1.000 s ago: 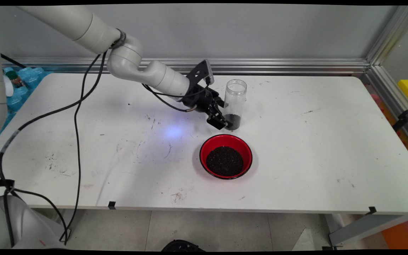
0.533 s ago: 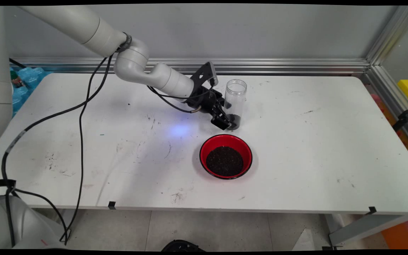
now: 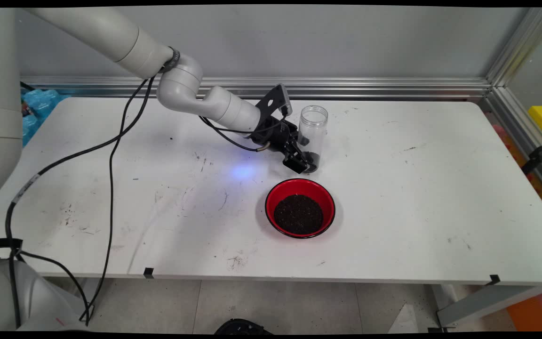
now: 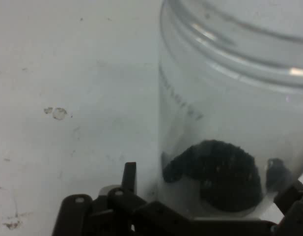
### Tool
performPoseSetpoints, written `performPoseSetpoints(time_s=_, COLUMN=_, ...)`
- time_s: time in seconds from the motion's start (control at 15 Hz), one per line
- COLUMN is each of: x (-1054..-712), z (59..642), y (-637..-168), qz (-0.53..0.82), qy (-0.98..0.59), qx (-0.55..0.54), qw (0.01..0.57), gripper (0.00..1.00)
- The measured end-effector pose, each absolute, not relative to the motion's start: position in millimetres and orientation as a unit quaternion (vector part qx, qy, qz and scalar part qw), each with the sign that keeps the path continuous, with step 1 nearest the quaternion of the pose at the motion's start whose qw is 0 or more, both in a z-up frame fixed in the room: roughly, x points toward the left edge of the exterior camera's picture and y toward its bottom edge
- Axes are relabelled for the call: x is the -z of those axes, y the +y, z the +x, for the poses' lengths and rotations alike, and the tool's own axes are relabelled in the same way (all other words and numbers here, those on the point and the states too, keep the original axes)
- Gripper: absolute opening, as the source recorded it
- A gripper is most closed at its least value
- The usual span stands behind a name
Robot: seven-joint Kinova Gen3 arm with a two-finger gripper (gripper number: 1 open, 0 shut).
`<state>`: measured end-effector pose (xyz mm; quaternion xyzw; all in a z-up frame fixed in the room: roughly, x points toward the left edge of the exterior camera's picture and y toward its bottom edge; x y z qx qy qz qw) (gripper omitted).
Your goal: Pick up the black seasoning powder from the table, then pour the black seasoning powder in the red bowl
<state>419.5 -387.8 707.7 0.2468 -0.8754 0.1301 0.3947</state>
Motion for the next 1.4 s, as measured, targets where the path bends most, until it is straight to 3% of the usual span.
performPoseSetpoints(time_s=0.47, x=-702, z=418, y=-394, qz=0.245, qy=-0.874, qx=-0.127, qw=0.4, gripper=1.0)
performPoseSetpoints(time_s=0.53, x=-702, z=417, y=-394, qz=0.244, qy=-0.874, qx=-0.126, qw=0.4, gripper=0.0)
performPoseSetpoints(time_s=1.0, x=-704, z=421, y=-396, qz=0.243, qy=-0.875, qx=-0.121, qw=0.4, gripper=0.0)
performPoseSetpoints(time_s=1.4, x=-732, z=424, y=-392, qz=0.232, qy=-0.879, qx=-0.117, qw=0.4, gripper=0.0)
